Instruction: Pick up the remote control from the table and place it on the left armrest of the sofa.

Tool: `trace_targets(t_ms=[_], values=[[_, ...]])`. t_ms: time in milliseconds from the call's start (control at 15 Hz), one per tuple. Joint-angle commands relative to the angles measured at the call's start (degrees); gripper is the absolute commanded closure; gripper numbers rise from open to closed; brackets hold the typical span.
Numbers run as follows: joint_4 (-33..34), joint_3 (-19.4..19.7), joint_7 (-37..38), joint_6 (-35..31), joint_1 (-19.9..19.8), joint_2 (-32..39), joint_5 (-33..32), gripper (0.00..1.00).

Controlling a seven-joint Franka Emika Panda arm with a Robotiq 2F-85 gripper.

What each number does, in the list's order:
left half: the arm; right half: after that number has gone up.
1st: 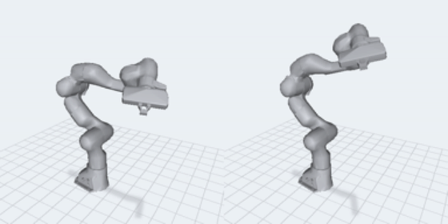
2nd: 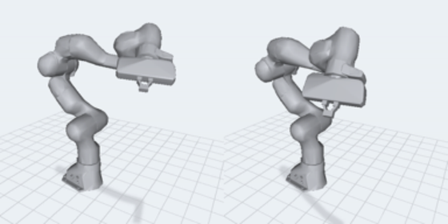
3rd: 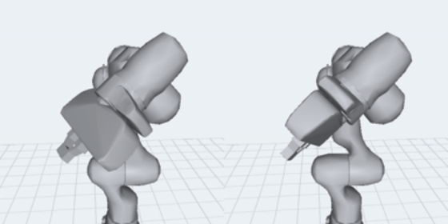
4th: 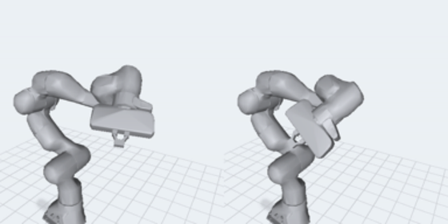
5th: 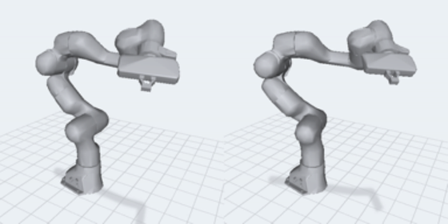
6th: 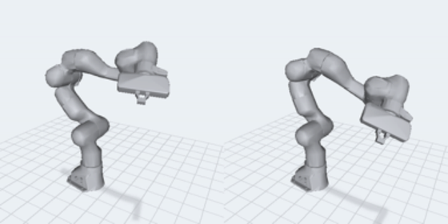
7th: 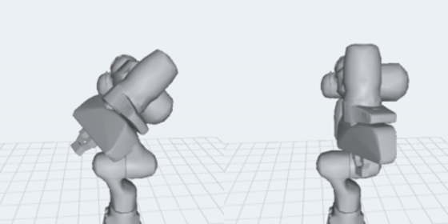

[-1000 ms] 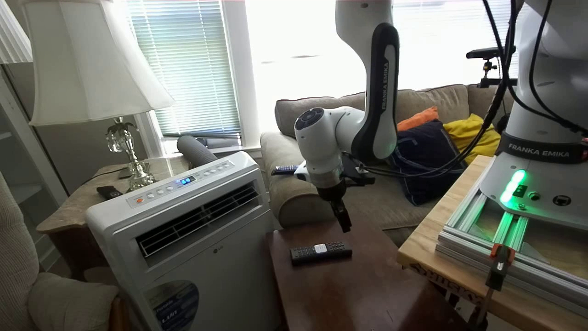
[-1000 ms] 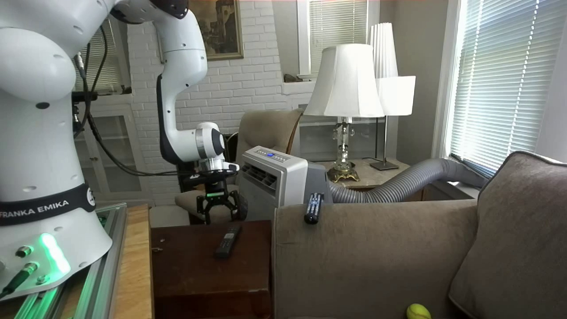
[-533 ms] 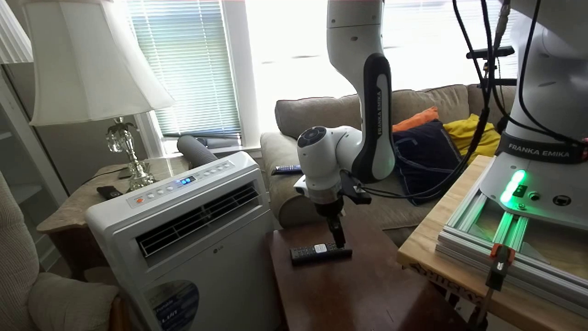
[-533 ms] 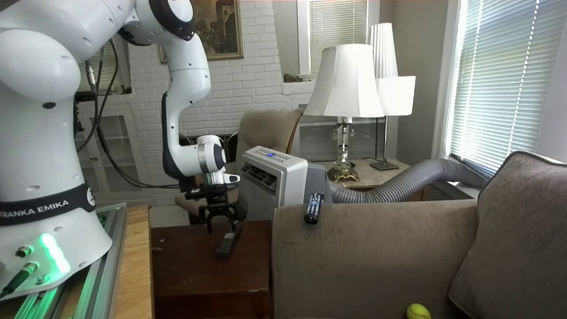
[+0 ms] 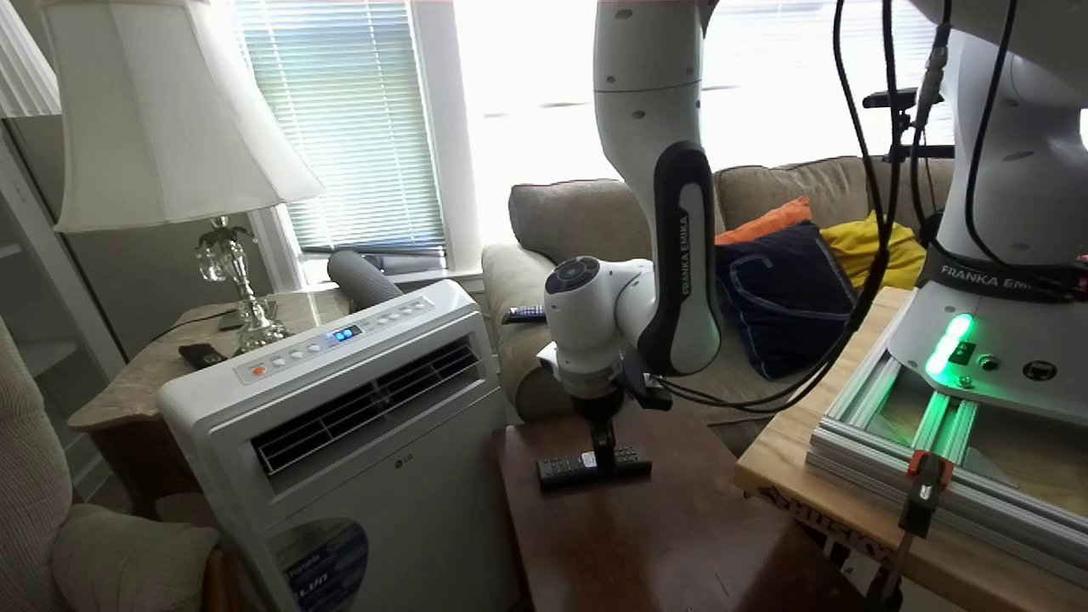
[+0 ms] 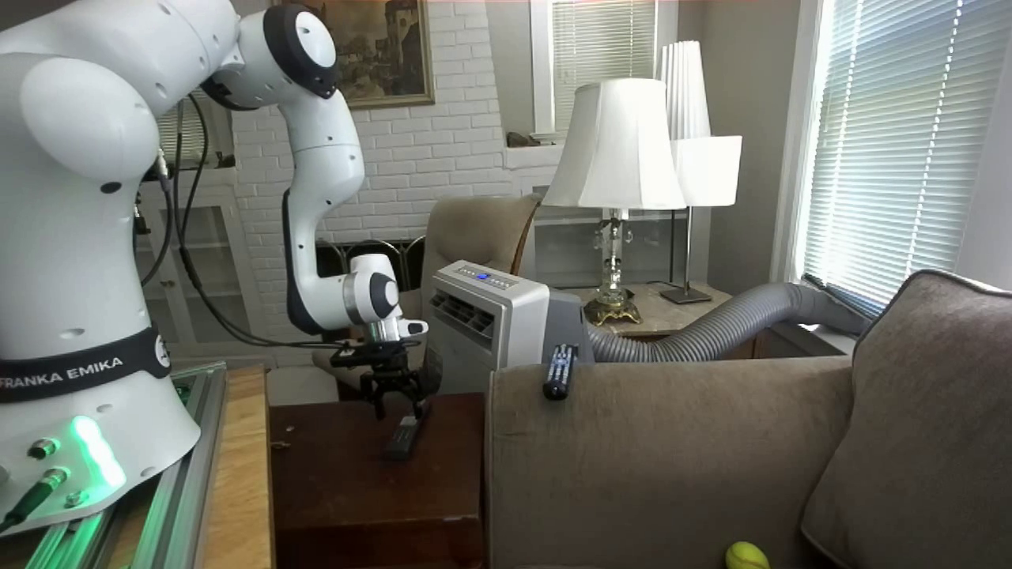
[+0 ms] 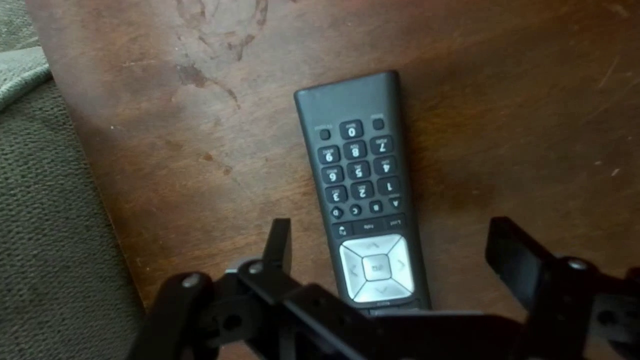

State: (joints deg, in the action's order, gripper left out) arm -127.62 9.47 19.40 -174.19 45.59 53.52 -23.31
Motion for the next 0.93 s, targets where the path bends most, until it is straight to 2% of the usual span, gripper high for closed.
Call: trace_targets(t_ms=[0,467,867], values=[[3.8,-0.4,-4.6,0.0,0.6,3.9,5.9,0.00],[8.0,-1.8,-13.1,2.3,-2.4,5.3,6.2,0.00],[9.3,-2.8,-17.1,4.5,-3.8,5.9,5.6,0.00]])
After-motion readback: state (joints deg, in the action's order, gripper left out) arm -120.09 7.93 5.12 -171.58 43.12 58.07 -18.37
